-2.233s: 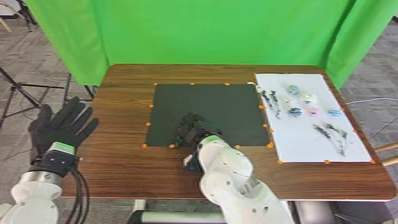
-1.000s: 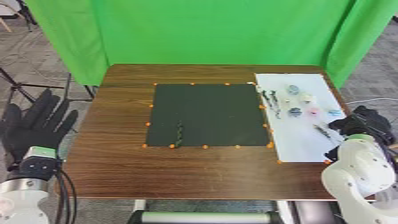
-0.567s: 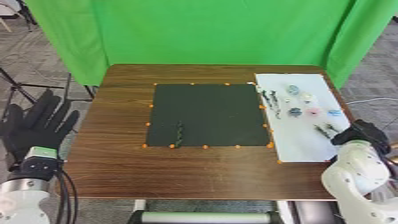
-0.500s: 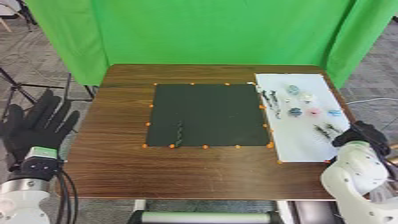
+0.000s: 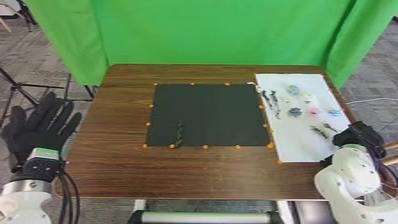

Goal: Arrange flowers

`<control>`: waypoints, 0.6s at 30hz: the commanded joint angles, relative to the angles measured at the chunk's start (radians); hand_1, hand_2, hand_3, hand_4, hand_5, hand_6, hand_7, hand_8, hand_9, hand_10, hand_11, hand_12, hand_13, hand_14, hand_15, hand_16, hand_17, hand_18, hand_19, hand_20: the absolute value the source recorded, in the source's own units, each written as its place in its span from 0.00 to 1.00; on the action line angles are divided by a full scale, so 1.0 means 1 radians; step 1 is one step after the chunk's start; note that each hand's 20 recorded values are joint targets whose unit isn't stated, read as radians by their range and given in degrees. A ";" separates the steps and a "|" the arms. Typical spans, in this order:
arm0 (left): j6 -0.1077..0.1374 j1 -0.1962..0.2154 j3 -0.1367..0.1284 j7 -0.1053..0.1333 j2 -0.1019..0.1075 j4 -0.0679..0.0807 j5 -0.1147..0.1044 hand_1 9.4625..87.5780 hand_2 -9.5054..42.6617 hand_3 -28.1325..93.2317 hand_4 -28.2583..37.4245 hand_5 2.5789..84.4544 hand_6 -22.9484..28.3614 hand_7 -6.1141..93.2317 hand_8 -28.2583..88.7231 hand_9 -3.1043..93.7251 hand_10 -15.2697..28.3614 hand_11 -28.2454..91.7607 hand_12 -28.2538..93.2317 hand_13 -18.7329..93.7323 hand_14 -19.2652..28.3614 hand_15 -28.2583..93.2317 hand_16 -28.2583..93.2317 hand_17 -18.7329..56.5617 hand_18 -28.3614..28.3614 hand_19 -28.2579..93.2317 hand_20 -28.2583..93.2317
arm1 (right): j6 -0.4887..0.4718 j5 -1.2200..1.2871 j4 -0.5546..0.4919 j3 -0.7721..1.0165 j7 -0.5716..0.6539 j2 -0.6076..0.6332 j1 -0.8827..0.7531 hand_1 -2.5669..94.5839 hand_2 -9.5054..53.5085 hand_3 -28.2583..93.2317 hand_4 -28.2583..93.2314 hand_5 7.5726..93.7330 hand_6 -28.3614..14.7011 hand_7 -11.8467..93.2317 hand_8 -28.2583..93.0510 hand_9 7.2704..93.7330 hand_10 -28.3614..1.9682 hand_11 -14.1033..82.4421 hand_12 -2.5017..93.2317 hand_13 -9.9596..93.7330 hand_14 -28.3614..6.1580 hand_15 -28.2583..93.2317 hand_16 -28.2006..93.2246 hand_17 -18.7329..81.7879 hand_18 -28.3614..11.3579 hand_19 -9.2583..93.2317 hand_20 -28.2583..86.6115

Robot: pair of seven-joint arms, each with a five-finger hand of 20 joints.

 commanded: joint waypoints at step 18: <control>-0.009 -0.029 0.024 -0.062 0.006 0.013 0.000 0.24 0.40 0.83 0.00 0.44 0.57 0.20 0.16 0.34 0.62 0.39 0.29 0.35 0.67 0.48 0.16 0.17 0.73 0.52 0.30 | 0.144 0.090 -0.123 -0.440 -0.253 -0.074 0.259 0.55 0.00 0.84 0.03 0.81 0.60 0.48 0.39 0.93 0.54 0.53 0.38 0.92 0.63 0.72 0.51 0.75 0.18 1.00 0.65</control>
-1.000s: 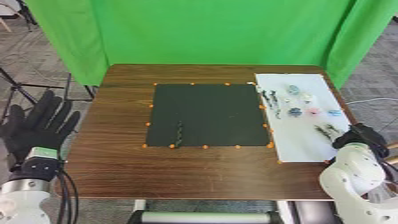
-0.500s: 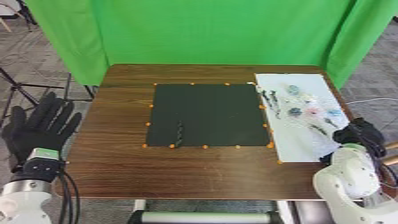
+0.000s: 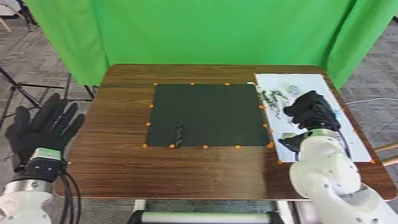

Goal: Arrange flowers

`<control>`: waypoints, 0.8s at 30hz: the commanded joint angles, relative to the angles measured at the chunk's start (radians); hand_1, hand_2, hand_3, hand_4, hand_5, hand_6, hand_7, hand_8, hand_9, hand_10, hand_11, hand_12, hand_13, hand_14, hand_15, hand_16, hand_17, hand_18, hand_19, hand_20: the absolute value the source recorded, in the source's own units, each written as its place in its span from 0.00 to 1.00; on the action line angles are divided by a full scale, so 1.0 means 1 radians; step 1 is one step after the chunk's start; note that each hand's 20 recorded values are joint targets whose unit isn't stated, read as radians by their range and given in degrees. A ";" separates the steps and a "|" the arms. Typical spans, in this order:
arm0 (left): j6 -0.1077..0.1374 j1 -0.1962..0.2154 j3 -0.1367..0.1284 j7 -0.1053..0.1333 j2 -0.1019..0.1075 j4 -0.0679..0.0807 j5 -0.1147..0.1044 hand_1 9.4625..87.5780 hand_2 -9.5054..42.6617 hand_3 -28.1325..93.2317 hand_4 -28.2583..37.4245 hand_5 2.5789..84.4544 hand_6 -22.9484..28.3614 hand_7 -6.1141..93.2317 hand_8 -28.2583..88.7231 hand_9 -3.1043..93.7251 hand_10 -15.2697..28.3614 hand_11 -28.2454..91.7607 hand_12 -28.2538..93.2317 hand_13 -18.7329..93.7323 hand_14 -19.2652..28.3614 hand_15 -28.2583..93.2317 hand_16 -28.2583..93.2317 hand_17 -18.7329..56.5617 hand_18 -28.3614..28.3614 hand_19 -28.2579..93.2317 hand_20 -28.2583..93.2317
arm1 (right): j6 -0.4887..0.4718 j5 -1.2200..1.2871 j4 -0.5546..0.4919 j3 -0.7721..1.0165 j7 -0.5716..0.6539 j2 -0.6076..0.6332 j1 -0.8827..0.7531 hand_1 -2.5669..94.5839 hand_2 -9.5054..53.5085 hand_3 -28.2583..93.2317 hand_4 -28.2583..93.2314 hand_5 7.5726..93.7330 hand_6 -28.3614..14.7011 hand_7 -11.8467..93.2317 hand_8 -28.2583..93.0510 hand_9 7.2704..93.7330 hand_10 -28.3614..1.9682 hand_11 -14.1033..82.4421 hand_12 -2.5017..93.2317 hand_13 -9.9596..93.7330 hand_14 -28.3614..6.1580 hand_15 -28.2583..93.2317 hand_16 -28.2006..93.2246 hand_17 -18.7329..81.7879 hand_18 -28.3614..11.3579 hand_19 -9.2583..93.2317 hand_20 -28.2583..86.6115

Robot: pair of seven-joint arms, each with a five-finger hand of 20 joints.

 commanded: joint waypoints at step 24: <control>0.058 -0.077 0.076 -0.079 0.013 0.019 -0.040 0.23 0.40 0.83 0.00 0.45 0.58 0.21 0.16 0.35 0.63 0.40 0.29 0.36 0.68 0.49 0.16 0.17 0.73 0.52 0.30 | -0.178 -0.302 0.312 -0.351 -0.044 -0.366 0.178 0.54 0.00 0.84 0.06 0.83 0.60 0.46 0.40 0.94 0.54 0.52 0.39 0.94 0.64 0.70 0.52 0.79 0.20 1.00 0.64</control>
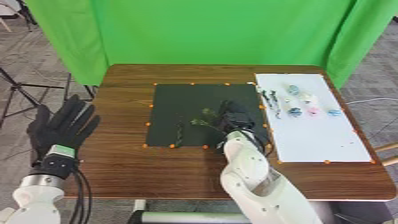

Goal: Arrange flowers

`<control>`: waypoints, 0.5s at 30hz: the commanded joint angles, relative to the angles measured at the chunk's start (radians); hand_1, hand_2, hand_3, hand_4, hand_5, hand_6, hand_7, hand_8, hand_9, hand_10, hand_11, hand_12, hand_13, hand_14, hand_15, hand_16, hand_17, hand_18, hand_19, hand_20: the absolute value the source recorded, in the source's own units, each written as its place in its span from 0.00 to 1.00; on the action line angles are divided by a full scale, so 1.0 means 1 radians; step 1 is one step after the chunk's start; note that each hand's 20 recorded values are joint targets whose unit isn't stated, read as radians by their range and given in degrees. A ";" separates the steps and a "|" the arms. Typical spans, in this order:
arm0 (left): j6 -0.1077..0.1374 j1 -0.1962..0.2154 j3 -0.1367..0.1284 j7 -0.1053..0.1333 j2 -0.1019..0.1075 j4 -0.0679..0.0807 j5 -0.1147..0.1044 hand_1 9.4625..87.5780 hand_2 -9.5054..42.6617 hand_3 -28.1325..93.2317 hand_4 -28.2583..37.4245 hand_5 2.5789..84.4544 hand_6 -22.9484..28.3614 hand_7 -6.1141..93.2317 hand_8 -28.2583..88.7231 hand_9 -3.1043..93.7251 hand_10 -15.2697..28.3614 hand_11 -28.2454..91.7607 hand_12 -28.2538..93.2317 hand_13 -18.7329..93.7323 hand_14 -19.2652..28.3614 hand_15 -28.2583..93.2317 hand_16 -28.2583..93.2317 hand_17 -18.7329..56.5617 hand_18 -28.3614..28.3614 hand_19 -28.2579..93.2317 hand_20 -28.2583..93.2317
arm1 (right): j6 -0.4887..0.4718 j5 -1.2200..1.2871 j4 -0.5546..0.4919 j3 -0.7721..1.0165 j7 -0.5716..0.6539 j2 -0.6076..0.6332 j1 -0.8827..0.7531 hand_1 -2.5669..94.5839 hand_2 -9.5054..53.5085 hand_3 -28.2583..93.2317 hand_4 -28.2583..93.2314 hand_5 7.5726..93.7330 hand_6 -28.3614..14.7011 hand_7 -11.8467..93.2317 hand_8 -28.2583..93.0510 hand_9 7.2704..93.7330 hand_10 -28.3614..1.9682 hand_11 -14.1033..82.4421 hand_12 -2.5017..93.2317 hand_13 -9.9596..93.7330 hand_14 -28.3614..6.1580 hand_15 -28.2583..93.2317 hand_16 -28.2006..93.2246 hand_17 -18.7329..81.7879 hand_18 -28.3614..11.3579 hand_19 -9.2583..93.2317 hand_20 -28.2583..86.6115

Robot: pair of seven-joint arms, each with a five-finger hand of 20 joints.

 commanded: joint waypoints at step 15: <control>0.053 0.000 0.014 0.013 0.005 -0.008 -0.045 0.24 0.44 0.85 0.00 0.45 0.58 0.22 0.15 0.37 0.64 0.42 0.31 0.38 0.68 0.54 0.15 0.17 0.73 0.53 0.31 | -0.089 0.110 -0.089 0.021 0.004 -0.022 -0.057 0.38 0.03 0.84 0.09 0.79 0.55 0.39 0.19 0.91 0.44 0.49 0.31 0.93 0.59 0.70 0.52 0.80 0.24 1.00 0.67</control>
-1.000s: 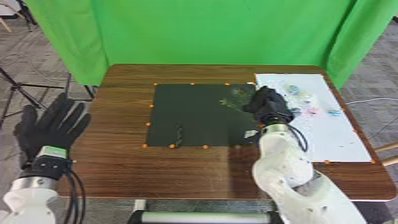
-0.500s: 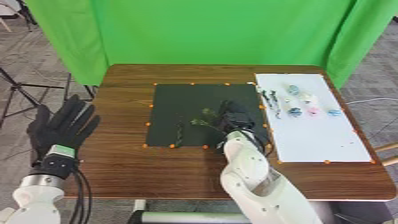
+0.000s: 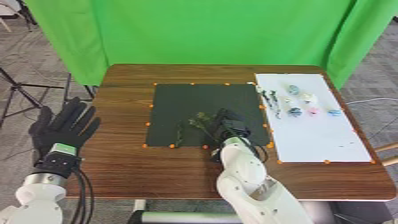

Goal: Arrange flowers

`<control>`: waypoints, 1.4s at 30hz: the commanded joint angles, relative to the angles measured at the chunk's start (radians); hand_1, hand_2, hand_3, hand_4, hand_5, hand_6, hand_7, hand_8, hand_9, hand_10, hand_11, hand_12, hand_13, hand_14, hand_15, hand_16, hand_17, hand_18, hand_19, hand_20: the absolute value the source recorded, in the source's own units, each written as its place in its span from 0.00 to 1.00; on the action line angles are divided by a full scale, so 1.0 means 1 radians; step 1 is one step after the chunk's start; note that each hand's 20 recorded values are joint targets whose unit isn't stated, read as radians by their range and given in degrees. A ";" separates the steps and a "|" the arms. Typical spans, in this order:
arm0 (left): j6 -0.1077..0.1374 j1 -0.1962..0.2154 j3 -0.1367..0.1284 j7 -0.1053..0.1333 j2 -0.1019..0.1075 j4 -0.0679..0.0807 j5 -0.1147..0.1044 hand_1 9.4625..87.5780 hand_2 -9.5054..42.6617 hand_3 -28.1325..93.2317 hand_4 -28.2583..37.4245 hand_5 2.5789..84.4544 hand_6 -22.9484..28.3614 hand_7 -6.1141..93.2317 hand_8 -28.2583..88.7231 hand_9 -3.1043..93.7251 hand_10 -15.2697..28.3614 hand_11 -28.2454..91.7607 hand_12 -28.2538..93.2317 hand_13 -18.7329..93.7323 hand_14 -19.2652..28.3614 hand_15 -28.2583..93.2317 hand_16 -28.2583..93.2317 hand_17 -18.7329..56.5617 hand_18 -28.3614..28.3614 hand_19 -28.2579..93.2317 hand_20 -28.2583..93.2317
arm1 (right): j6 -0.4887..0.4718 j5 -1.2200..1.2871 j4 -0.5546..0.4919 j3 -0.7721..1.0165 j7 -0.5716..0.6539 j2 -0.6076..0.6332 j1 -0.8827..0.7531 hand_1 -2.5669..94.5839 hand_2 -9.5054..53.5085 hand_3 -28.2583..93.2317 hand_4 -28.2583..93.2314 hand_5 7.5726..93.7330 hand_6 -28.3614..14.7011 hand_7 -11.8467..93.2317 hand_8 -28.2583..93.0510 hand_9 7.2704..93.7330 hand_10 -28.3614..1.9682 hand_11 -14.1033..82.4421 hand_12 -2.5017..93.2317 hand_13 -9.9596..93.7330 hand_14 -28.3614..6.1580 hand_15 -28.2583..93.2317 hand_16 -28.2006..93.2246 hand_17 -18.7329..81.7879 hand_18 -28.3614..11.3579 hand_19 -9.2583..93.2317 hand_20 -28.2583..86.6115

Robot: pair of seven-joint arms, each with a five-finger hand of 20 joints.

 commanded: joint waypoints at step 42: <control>-0.032 0.037 -0.002 0.073 0.001 -0.012 -0.012 0.23 0.44 0.84 0.00 0.45 0.58 0.22 0.15 0.37 0.65 0.42 0.31 0.37 0.69 0.54 0.15 0.17 0.73 0.54 0.31 | 0.083 -0.072 0.002 0.229 0.068 0.242 0.059 0.33 0.00 0.80 0.06 0.64 0.43 0.26 0.17 0.75 0.27 0.35 0.22 0.82 0.46 0.70 0.47 0.71 0.14 1.00 0.64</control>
